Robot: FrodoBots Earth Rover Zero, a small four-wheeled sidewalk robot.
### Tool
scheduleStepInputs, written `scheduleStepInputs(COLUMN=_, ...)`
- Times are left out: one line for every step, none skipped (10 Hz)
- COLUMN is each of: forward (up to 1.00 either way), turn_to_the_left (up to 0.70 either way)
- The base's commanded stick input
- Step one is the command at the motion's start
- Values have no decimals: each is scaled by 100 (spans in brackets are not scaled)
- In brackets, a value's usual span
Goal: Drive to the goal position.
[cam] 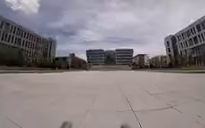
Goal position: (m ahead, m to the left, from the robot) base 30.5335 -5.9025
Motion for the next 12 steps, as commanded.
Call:
scheduleStepInputs(forward=70, turn_to_the_left=0)
scheduleStepInputs(forward=70, turn_to_the_left=0)
scheduleStepInputs(forward=70, turn_to_the_left=0)
scheduleStepInputs(forward=70, turn_to_the_left=0)
scheduleStepInputs(forward=70, turn_to_the_left=0)
scheduleStepInputs(forward=70, turn_to_the_left=0)
scheduleStepInputs(forward=70, turn_to_the_left=0)
scheduleStepInputs(forward=70, turn_to_the_left=0)
scheduleStepInputs(forward=70, turn_to_the_left=0)
scheduleStepInputs(forward=70, turn_to_the_left=-1)
scheduleStepInputs(forward=70, turn_to_the_left=-2)
scheduleStepInputs(forward=70, turn_to_the_left=-2)
